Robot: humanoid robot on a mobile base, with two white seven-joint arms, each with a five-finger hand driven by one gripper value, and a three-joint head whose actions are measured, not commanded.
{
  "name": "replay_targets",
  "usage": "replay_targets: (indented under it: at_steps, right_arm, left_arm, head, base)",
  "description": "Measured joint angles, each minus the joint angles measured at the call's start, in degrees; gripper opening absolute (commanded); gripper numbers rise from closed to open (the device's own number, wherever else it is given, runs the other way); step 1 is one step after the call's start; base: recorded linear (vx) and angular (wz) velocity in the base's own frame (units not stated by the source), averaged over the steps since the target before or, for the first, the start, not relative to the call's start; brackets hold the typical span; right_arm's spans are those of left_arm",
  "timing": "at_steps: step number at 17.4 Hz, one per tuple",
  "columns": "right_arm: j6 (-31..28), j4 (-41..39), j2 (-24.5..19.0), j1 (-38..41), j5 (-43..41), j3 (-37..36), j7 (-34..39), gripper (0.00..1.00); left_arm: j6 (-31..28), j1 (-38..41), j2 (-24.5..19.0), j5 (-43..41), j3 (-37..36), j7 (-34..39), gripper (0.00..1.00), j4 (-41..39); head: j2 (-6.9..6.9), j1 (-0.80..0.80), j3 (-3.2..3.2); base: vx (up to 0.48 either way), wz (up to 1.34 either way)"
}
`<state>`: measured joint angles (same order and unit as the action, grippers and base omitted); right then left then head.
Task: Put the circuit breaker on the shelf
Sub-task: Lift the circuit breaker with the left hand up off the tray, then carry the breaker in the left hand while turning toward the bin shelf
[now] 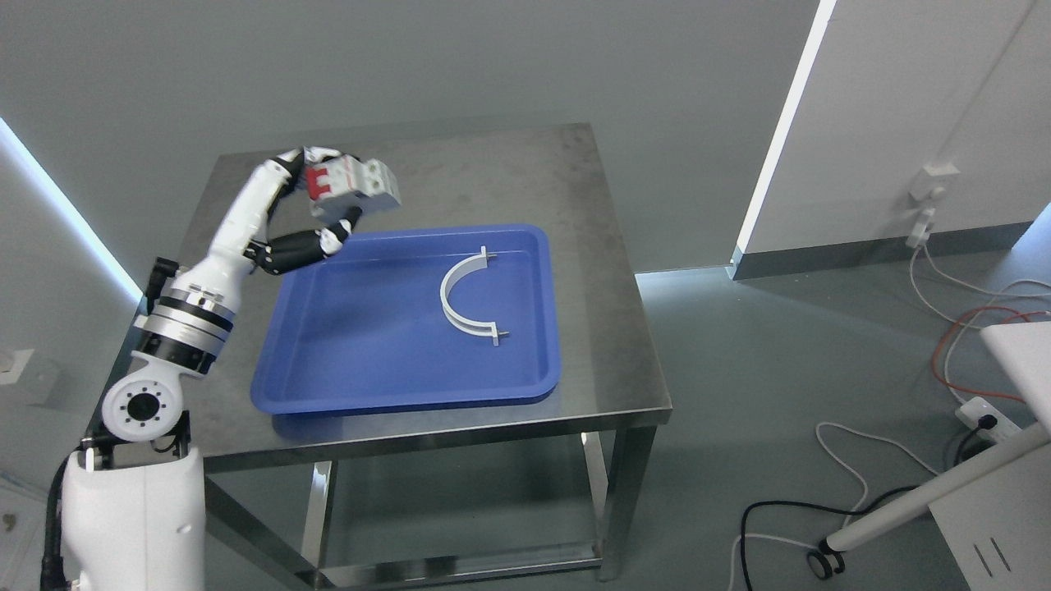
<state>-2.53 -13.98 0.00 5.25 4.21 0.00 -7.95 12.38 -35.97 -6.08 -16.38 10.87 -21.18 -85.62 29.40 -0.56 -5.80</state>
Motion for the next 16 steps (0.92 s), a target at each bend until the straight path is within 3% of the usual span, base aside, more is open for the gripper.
replay_targets:
  at_steps: [3, 5, 16]
  right_arm:
    - [0.0, 0.0, 0.0, 0.0, 0.0, 0.0, -0.2, 1.00]
    - [0.0, 0.0, 0.0, 0.0, 0.0, 0.0, -0.2, 1.00]
    - [0.0, 0.0, 0.0, 0.0, 0.0, 0.0, 0.2, 1.00]
  left_arm:
    - [1.1, 0.3, 1.5, 3.6, 2.5, 13.3, 0.04, -0.2]
    - [1.4, 1.6, 2.3, 6.2, 3.6, 16.5, 0.04, -0.8]
    - [1.6, 8.6, 4.8, 13.8, 7.1, 12.7, 0.04, -4.5]
  head:
    - [0.00, 0.00, 0.00]
    - [0.00, 0.00, 0.00]
    - [0.00, 0.00, 0.00]
  base:
    - [-0.149, -0.22]
    - [-0.193, -0.08]
    - [-0.294, -0.02]
